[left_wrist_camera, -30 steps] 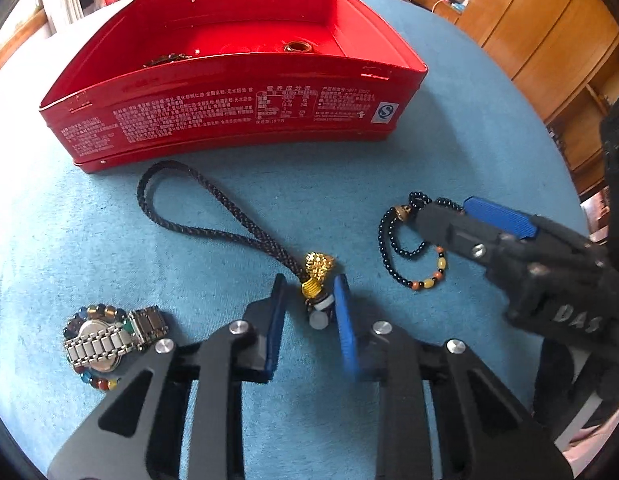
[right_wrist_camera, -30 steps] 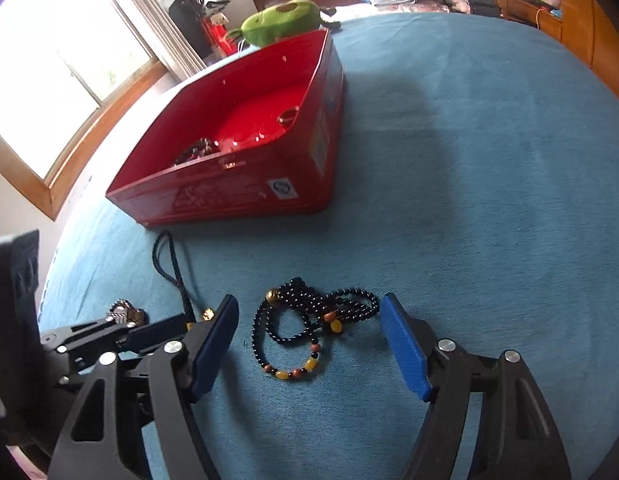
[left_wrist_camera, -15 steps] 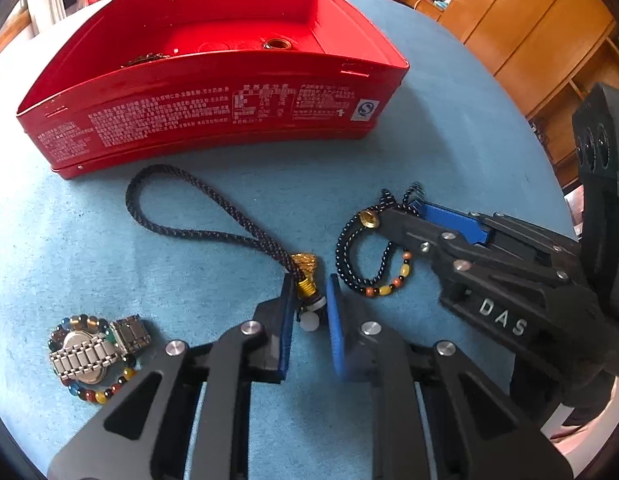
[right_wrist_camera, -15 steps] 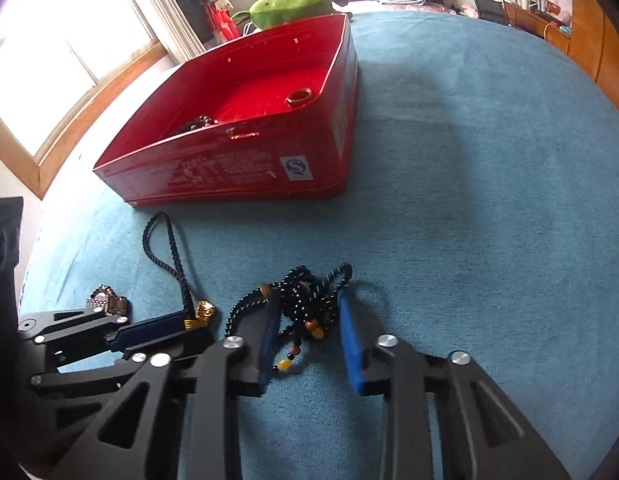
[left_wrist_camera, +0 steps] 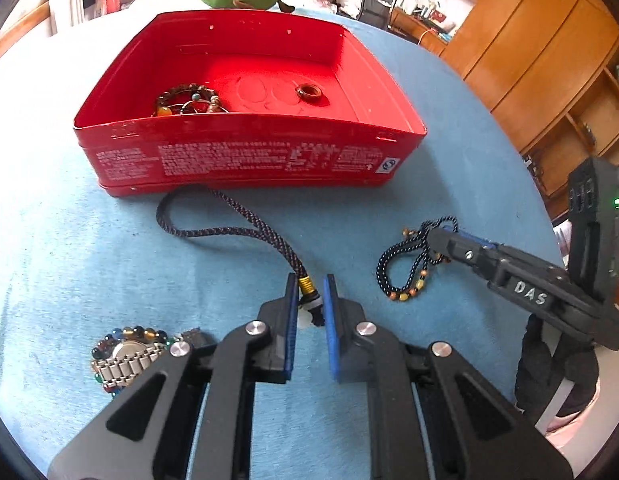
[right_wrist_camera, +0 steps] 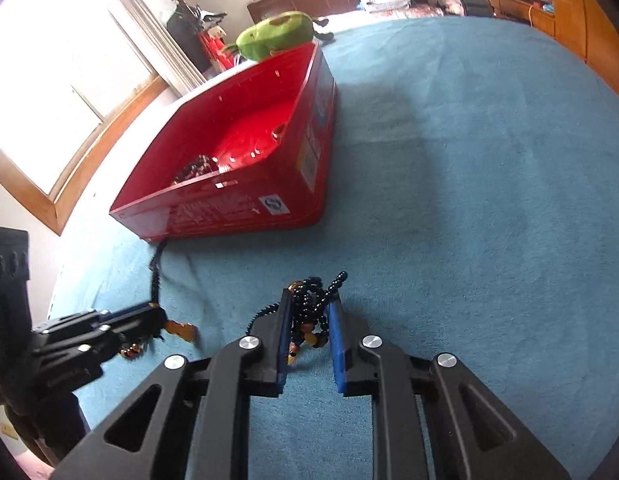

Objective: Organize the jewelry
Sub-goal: 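Carry the cord pendant and bead necklace into the red box and open both tools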

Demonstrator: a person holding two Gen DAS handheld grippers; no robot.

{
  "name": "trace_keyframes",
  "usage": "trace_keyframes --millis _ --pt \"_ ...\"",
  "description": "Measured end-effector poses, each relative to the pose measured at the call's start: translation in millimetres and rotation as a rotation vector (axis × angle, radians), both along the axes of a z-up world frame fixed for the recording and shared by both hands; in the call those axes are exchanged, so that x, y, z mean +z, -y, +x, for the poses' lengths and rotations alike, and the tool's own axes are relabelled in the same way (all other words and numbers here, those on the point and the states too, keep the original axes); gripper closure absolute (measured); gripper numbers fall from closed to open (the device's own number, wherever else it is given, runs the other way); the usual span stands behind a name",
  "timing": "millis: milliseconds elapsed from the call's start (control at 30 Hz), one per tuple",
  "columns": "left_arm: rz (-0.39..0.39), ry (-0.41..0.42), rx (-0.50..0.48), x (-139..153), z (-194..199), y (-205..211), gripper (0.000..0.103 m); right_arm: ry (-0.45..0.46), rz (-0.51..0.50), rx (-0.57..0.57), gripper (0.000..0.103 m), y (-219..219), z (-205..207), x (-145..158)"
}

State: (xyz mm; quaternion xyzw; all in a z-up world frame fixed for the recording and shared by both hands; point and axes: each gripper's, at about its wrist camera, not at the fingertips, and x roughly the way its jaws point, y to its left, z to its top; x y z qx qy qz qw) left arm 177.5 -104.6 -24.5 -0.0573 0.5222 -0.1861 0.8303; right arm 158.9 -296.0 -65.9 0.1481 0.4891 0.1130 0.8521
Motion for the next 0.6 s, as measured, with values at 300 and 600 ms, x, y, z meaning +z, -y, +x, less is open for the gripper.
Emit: trace_keyframes --millis 300,600 --pt "0.013 -0.016 0.009 -3.6 0.7 8.4 0.092 -0.003 -0.196 0.025 0.081 -25.1 0.0 -5.4" --pt "-0.031 -0.003 -0.007 10.1 -0.2 -1.7 0.092 0.037 -0.032 0.050 0.091 -12.2 -8.1 18.9"
